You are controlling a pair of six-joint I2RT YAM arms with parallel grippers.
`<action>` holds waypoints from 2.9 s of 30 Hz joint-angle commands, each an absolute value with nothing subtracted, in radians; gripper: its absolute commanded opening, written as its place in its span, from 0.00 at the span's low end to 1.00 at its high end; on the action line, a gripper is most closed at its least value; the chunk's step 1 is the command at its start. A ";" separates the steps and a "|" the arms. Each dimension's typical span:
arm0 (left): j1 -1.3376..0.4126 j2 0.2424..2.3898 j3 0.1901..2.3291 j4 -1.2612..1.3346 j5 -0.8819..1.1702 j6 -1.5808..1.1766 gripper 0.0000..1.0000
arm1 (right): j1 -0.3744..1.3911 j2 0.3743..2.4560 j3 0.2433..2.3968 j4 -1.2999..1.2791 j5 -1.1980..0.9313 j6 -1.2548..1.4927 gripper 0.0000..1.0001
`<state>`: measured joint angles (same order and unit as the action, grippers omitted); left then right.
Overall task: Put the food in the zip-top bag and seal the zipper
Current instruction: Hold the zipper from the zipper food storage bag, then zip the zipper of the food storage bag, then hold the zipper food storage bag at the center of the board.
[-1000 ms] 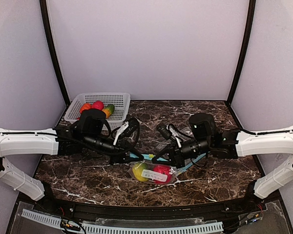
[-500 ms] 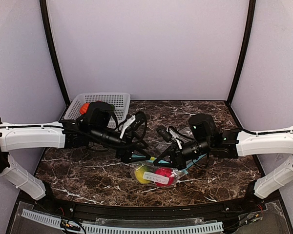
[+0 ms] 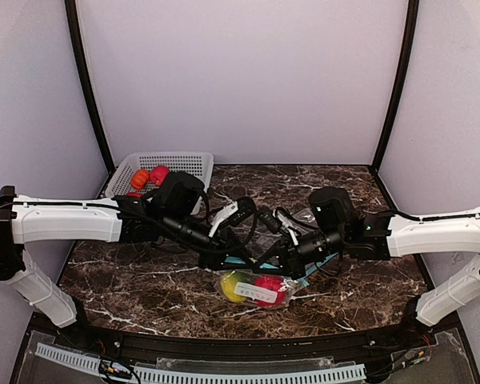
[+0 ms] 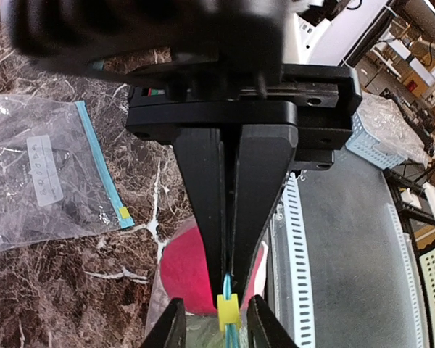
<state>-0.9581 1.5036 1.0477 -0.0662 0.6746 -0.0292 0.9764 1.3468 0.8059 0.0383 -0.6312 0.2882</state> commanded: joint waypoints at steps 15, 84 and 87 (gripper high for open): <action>-0.947 1.434 0.994 -0.097 0.656 -0.029 0.01 | 0.969 1.313 0.816 -0.016 -0.587 0.263 0.00; -0.893 1.358 0.903 0.106 0.833 -0.231 0.01 | 1.041 1.430 0.928 0.067 -0.622 0.265 0.55; -0.893 1.352 0.891 0.148 0.830 -0.259 0.01 | 1.050 1.449 0.933 0.061 -0.608 0.261 0.55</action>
